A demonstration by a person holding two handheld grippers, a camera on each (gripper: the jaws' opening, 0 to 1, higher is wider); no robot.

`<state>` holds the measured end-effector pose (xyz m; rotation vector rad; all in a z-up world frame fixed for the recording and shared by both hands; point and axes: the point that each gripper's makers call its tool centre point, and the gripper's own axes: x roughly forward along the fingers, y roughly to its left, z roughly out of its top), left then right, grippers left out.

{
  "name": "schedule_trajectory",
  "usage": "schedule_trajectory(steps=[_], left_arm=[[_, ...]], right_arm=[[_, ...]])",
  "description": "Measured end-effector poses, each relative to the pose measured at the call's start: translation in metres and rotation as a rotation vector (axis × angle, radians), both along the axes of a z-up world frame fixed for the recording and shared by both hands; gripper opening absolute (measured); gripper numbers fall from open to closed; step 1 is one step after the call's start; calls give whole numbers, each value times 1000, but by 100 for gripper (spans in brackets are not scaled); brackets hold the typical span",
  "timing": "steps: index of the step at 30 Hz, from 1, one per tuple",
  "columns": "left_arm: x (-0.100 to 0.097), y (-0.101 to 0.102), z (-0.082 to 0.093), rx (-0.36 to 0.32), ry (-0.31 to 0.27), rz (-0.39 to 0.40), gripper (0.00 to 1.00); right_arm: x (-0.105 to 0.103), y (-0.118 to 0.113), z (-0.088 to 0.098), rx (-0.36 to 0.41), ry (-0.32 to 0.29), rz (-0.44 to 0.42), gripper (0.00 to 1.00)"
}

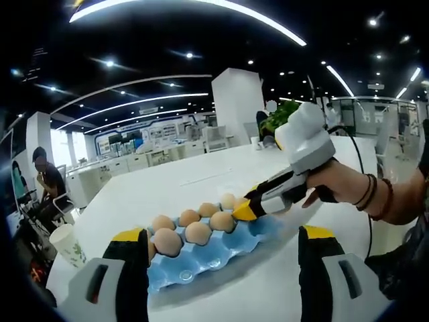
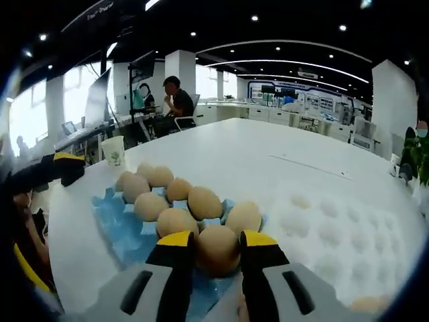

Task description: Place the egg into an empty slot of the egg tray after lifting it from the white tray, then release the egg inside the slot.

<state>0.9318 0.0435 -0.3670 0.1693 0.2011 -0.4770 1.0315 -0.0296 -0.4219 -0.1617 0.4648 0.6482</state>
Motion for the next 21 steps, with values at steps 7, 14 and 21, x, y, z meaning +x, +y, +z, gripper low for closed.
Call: schedule_trajectory(steps=[7,14,21], left_arm=[[-1,0,-1,2,8,-2,95],[1,1,-2,4,10,4,95],[1,-5,4,-40,-10,-12,96]], right_arm=[[1,-1,1,2,3,-7,27],[3,-3,18,47,-82,-1,33],[2,-18,33,85,-133,-29,49]])
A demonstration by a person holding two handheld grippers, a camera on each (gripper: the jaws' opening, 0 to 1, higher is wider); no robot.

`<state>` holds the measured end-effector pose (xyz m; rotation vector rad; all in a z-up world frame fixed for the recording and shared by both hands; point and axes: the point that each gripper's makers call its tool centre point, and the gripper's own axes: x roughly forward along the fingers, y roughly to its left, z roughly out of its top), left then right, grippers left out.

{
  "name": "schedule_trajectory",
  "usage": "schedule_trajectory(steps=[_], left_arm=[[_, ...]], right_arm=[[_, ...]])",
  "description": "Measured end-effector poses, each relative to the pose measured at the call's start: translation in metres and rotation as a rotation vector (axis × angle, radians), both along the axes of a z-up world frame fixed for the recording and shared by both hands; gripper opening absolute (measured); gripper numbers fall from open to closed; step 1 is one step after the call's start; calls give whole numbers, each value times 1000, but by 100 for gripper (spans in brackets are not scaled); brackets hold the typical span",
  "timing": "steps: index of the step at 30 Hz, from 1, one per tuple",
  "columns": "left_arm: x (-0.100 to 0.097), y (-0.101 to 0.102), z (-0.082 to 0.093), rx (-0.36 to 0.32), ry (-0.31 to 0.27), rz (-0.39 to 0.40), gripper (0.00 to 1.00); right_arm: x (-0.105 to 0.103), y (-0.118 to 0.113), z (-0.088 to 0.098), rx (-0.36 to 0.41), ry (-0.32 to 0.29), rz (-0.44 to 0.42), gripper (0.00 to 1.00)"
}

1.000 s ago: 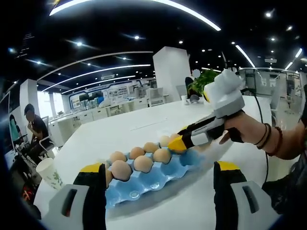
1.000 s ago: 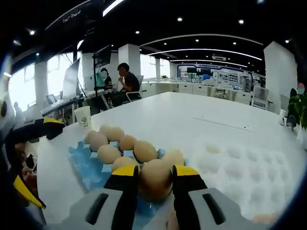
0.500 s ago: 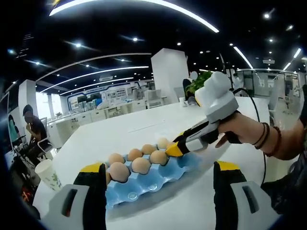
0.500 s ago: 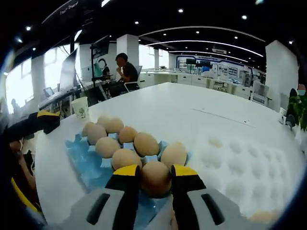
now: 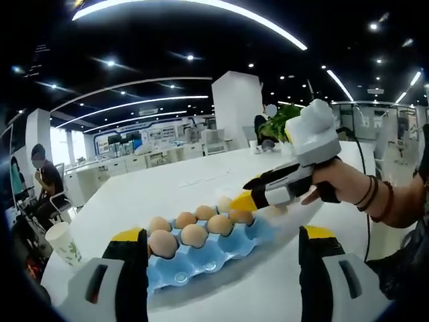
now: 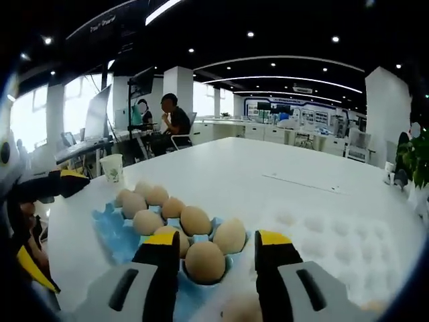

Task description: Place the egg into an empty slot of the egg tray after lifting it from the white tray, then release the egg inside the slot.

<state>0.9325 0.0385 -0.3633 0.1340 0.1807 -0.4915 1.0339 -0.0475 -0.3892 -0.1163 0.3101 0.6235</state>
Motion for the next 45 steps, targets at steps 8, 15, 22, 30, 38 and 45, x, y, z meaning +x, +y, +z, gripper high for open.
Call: schedule_trajectory(steps=[8,15,22,30,38,45], left_arm=[[-1,2,0,27,-10,14,98],[-2,3,-1,35,-7,21,99],[-6,1,0,42,-13,21,100],[-8,2,-2,47,-7,26,100],[-10,5,0,52,-15,27,100],[-11,9,-3,48,-1,37,100]], right_arm=[[-7,-10,5,10,-22,-10,65],[-15,-20,3,20,-8,-6,75],[-22,-24,-3,19,5,-7,76],[-30,-28,-5,17,-1,-6,76],[-36,-32,-16,23,3,-30,72],[-35,-39,-11,52,-40,-86,64]])
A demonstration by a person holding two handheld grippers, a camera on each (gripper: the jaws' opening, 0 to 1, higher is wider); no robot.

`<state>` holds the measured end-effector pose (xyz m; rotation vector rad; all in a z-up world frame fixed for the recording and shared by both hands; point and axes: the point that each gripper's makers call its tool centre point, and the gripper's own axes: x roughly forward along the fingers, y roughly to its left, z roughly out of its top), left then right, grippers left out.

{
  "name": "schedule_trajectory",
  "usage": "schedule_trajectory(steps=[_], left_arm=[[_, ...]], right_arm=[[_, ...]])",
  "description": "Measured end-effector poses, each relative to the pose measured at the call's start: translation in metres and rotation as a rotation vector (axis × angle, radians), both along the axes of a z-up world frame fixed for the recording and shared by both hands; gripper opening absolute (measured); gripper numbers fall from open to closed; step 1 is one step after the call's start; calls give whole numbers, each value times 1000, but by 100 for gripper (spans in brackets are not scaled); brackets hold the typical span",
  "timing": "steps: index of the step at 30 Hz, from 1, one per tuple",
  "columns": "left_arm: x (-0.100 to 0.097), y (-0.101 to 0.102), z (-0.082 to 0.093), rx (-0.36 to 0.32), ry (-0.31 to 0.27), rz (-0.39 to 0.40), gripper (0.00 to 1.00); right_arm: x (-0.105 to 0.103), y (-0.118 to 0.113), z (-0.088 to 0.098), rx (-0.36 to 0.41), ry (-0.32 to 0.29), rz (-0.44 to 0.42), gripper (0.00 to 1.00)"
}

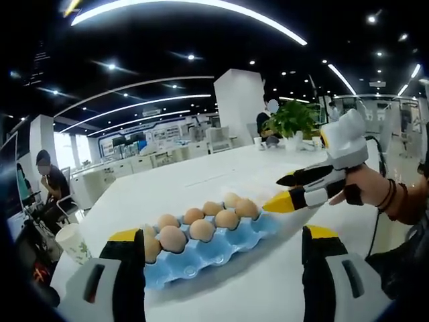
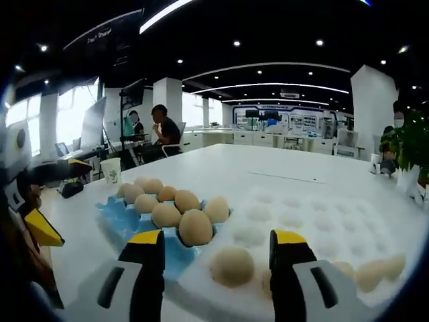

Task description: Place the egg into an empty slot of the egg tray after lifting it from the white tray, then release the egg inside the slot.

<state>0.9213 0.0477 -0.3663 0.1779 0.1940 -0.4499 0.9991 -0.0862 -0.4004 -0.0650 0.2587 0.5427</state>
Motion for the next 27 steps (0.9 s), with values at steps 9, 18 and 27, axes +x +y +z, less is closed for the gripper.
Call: schedule_trajectory(steps=[9,18,27], left_arm=[[-1,4,-2,0,5,7,100],[-3,8,-6,4,11,7,100],[-4,14,-12,9,29,22,99]], right_arm=[[-2,-4,-4,-18,-66,-123,50],[1,-13,-21,-17,-65,-280,32],[4,-17,-19,-39,-79,-330,30]])
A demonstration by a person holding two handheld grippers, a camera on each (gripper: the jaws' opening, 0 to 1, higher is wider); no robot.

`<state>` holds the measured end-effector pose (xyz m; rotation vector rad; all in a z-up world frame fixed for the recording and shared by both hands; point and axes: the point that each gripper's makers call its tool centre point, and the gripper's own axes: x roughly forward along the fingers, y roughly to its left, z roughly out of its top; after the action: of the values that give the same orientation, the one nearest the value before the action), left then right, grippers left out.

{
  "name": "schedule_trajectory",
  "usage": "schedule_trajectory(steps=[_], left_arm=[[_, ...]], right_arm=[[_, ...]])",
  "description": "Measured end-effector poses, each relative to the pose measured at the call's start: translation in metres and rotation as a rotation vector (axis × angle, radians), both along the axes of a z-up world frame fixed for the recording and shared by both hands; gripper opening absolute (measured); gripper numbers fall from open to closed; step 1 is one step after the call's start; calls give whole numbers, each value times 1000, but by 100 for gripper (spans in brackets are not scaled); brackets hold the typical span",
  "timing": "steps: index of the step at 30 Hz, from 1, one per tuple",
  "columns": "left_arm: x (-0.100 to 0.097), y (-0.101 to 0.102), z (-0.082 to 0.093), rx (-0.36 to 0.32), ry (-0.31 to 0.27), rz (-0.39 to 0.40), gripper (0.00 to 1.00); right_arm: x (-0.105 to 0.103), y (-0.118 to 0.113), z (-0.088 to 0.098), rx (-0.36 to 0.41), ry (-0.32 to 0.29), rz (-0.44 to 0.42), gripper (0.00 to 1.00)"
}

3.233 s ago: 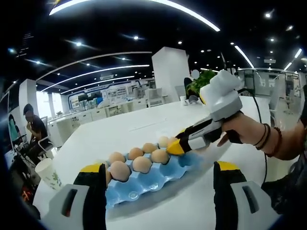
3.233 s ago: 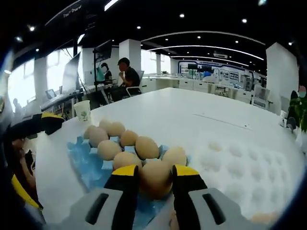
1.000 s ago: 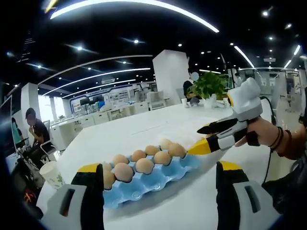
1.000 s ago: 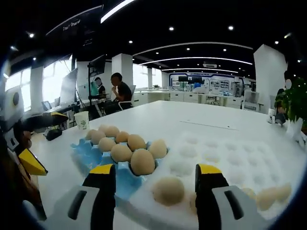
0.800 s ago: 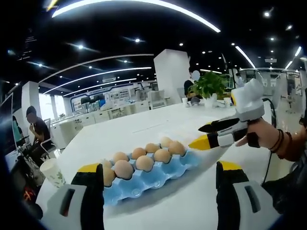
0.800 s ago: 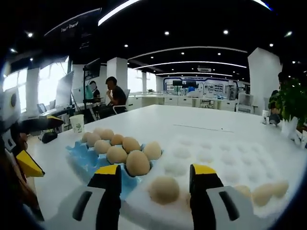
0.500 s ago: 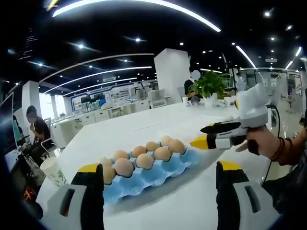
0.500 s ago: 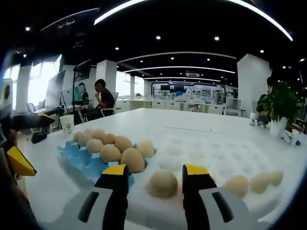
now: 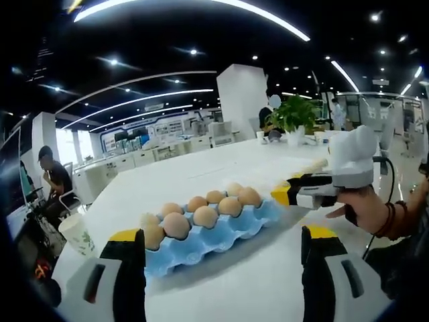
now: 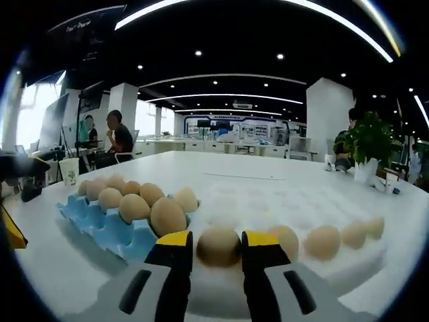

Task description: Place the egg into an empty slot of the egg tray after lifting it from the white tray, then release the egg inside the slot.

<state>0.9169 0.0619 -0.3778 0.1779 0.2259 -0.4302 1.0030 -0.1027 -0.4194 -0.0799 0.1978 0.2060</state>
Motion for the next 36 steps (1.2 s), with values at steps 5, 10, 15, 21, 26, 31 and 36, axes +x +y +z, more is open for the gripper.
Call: schedule_trajectory(steps=[5,10,15,21,26,31,36], left_arm=[[-1,-1,-1,-3,1,0,99],[-1,-2,-1,-2,0,-2,99],[-1,-2,2,-15,-8,3,99],[-2,1,3,-14,-10,17,99],[-3,2,2,-13,-9,20,99],[-4,3,4,-19,-16,20,99],[-6,1,3,-12,-10,11,99]], right_arm=[[-1,-3,-4,54,51,11,27],[-1,-4,-2,36,53,0,27],[-1,-7,3,74,42,5,26],[-1,-6,20,87,9,23,27],[-3,-3,28,95,0,44,27],[-6,5,33,83,-2,81,26],[-12,19,41,79,-15,133,26]])
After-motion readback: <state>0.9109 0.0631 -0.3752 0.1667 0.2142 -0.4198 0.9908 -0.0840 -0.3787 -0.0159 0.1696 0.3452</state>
